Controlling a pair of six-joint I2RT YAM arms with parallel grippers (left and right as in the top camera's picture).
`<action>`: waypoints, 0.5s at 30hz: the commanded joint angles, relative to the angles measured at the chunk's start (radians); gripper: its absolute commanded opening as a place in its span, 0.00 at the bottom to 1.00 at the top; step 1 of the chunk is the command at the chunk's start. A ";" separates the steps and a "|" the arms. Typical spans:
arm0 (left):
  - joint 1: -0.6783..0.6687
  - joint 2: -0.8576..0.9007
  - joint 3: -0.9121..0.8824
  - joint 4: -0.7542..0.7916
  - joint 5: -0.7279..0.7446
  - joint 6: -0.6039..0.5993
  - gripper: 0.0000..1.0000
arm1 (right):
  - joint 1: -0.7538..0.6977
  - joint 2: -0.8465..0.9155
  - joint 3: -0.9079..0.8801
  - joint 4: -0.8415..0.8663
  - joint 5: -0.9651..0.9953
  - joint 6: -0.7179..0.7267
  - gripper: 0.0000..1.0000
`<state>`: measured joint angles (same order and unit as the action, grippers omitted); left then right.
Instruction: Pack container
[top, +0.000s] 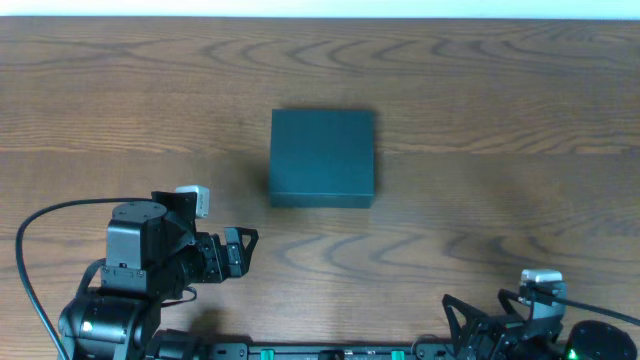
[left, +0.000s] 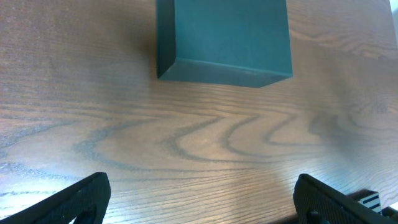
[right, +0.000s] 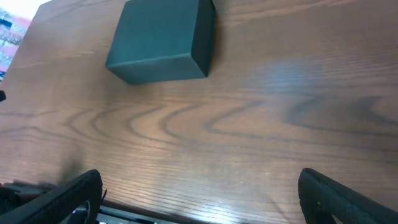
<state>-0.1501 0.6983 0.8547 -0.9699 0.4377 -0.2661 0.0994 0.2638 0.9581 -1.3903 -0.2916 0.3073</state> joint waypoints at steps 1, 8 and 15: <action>-0.002 0.001 -0.002 -0.003 -0.003 -0.011 0.95 | 0.012 -0.004 -0.006 -0.002 -0.004 0.014 0.99; -0.007 -0.099 -0.018 0.034 -0.286 0.062 0.95 | 0.012 -0.004 -0.006 -0.002 -0.004 0.014 0.99; 0.089 -0.375 -0.275 0.332 -0.423 0.199 0.95 | 0.012 -0.004 -0.006 -0.002 -0.004 0.014 0.99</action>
<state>-0.1005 0.3901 0.6685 -0.6796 0.0875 -0.1425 0.0994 0.2638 0.9546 -1.3907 -0.2920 0.3073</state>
